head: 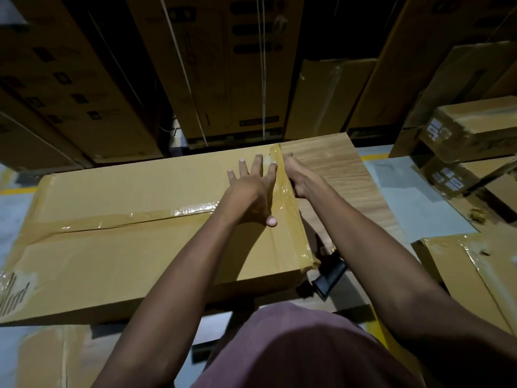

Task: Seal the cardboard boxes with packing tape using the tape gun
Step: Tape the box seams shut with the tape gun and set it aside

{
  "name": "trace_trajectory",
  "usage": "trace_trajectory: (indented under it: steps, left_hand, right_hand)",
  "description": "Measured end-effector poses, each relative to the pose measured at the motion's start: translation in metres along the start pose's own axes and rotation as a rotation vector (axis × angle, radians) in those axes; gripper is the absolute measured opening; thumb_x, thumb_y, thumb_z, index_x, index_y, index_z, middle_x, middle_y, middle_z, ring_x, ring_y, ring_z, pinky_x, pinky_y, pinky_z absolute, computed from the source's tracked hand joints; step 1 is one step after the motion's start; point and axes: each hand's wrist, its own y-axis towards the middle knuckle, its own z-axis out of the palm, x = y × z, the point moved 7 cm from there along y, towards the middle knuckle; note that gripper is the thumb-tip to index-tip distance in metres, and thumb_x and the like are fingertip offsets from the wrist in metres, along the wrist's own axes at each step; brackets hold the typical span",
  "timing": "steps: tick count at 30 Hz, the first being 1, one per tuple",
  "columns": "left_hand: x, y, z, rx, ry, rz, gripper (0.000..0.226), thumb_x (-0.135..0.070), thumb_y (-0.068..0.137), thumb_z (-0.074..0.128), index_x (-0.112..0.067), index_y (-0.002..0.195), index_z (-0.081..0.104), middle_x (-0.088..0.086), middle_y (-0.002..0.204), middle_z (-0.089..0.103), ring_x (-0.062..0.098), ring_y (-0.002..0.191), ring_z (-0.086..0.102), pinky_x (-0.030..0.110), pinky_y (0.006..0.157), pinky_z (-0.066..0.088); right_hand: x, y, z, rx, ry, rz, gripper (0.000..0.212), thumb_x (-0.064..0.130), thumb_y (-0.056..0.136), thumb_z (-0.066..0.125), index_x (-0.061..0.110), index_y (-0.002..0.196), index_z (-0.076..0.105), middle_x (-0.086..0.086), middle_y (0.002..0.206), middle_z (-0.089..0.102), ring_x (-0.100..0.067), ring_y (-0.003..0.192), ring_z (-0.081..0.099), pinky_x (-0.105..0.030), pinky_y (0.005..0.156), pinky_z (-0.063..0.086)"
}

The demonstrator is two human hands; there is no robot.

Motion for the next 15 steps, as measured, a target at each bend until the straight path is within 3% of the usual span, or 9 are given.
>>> trace_trajectory:
  steps: [4,7,10,12,15]
  left_hand:
    - [-0.002,0.000,-0.001,-0.011,0.016,-0.038,0.148,-0.051,0.067,0.090,-0.026,0.157,-0.025,0.008,0.161,-0.037,0.045,0.149,-0.026,0.064,0.122,-0.002]
    - [-0.002,0.001,-0.001,-0.003,0.012,-0.043,0.149,-0.050,0.066,0.090,-0.026,0.157,-0.025,0.008,0.161,-0.038,0.046,0.148,-0.026,0.065,0.122,-0.001]
    - [0.000,0.001,0.000,-0.010,0.016,-0.040,0.150,-0.051,0.065,0.090,-0.026,0.157,-0.025,0.007,0.161,-0.038,0.045,0.149,-0.026,0.064,0.122,-0.001]
    - [0.000,0.003,0.001,-0.008,0.017,-0.034,0.151,-0.052,0.064,0.091,-0.026,0.157,-0.026,0.007,0.161,-0.039,0.046,0.148,-0.026,0.064,0.122,-0.002]
    - [0.000,0.004,0.001,-0.004,0.000,-0.037,0.152,-0.050,0.064,0.092,-0.027,0.156,-0.027,0.007,0.160,-0.040,0.046,0.148,-0.028,0.064,0.121,-0.004]
  right_hand:
    - [0.023,0.009,0.002,0.032,-0.057,-0.006,0.038,0.047,0.106,0.037,0.023,0.089,0.062,-0.006,0.083,0.065,-0.022,0.073,0.066,-0.032,0.063,0.057]
    - [0.018,0.011,0.006,0.051,-0.031,0.012,0.047,0.050,0.106,0.040,0.019,0.080,0.064,-0.006,0.078,0.064,-0.023,0.075,0.063,-0.036,0.073,0.056]
    - [-0.002,0.002,0.011,0.131,0.073,0.036,0.056,0.061,0.103,0.044,0.013,0.093,0.072,-0.009,0.076,0.070,-0.024,0.071,0.069,-0.036,0.069,0.059]
    - [-0.017,-0.003,0.010,0.135,0.112,0.030,0.064,0.068,0.099,0.046,0.012,0.111,0.074,-0.012,0.086,0.074,-0.027,0.082,0.073,-0.041,0.075,0.060]
    - [-0.017,-0.008,0.011,0.136,0.136,0.038,0.065,0.071,0.098,0.045,0.014,0.102,0.078,-0.011,0.085,0.074,-0.028,0.083,0.072,-0.043,0.083,0.059]
